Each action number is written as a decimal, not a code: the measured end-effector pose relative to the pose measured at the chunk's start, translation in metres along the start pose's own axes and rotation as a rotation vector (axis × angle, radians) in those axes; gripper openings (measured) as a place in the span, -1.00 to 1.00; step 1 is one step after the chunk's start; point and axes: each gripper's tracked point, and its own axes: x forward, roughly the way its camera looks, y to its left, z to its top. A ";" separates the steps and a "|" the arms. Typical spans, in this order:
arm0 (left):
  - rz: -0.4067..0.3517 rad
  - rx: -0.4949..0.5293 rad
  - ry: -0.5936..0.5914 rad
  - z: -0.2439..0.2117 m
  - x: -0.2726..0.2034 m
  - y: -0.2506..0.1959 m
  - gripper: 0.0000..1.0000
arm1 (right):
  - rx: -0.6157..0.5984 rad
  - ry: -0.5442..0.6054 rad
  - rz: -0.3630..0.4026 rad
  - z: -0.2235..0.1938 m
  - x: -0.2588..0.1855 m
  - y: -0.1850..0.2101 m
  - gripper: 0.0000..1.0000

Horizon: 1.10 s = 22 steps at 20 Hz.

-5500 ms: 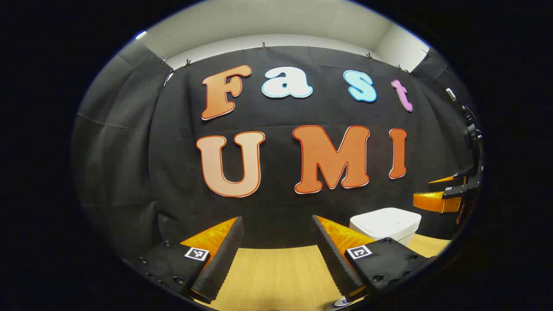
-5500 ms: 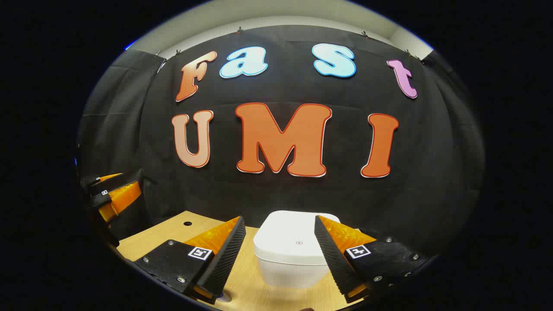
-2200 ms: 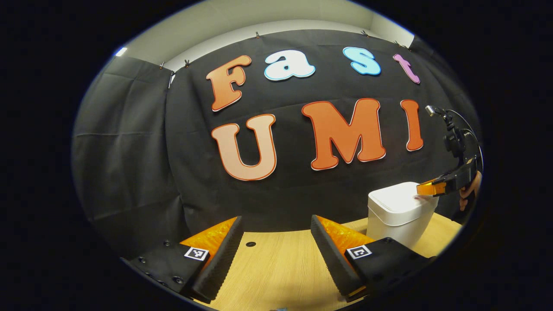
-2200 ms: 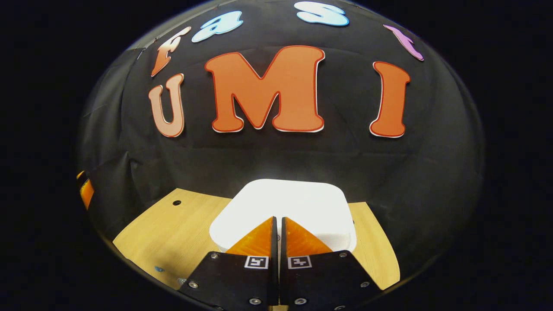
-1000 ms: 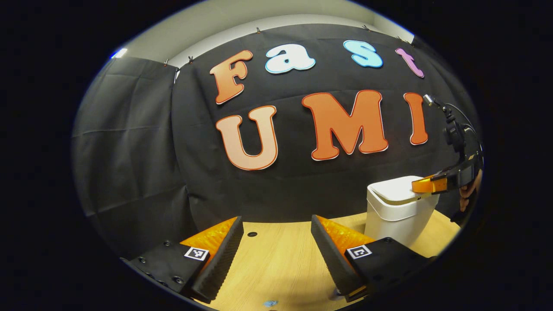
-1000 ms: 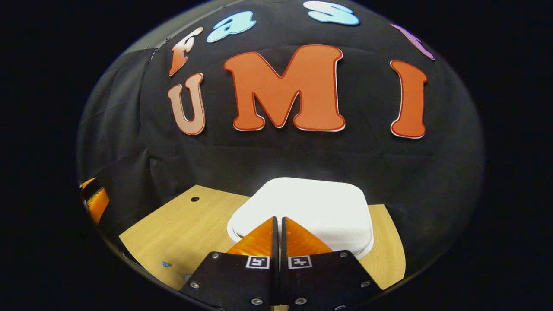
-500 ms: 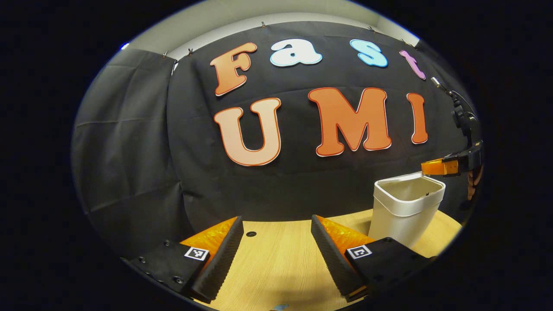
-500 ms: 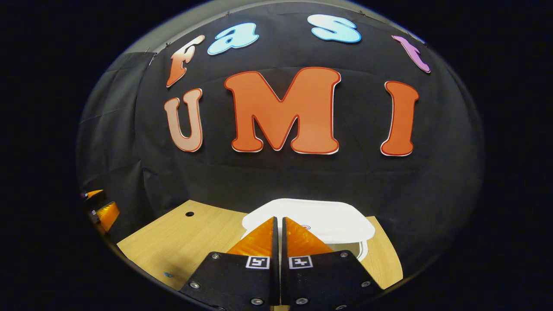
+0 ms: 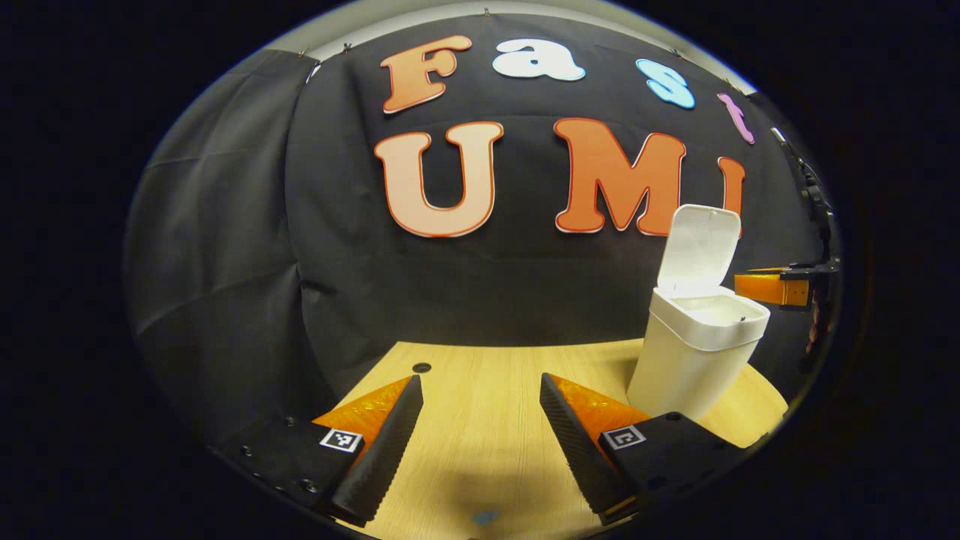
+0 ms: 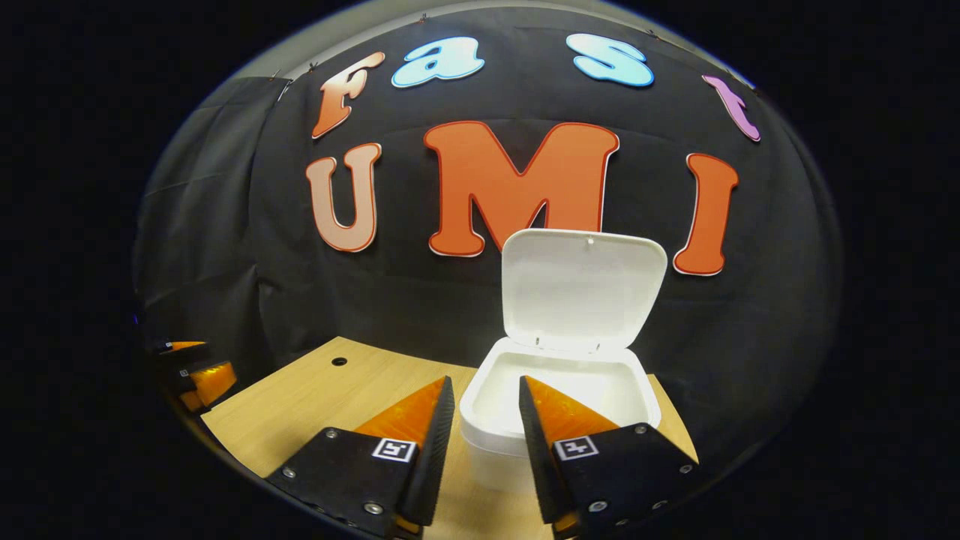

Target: Press the lid of the desktop garbage bin to open it, pick up the crumpled paper on the desktop and throw it into the bin, then pick up the pop can on the desktop and drop it into the bin, and finally close the garbage bin lid.

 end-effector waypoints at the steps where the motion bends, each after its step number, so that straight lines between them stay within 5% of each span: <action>1: -0.009 -0.003 0.027 -0.009 0.001 0.000 1.00 | 0.003 0.009 0.006 -0.004 -0.002 0.005 0.19; 7: -0.100 -0.060 0.223 -0.070 0.003 -0.013 1.00 | 0.018 0.077 0.036 -0.034 -0.018 0.030 0.60; 14: -0.172 -0.035 0.461 -0.148 0.004 -0.022 0.95 | 0.044 0.221 0.089 -0.090 -0.034 0.059 0.72; 22: -0.162 -0.219 0.769 -0.224 0.000 -0.023 0.94 | 0.082 0.378 0.124 -0.149 -0.049 0.082 0.77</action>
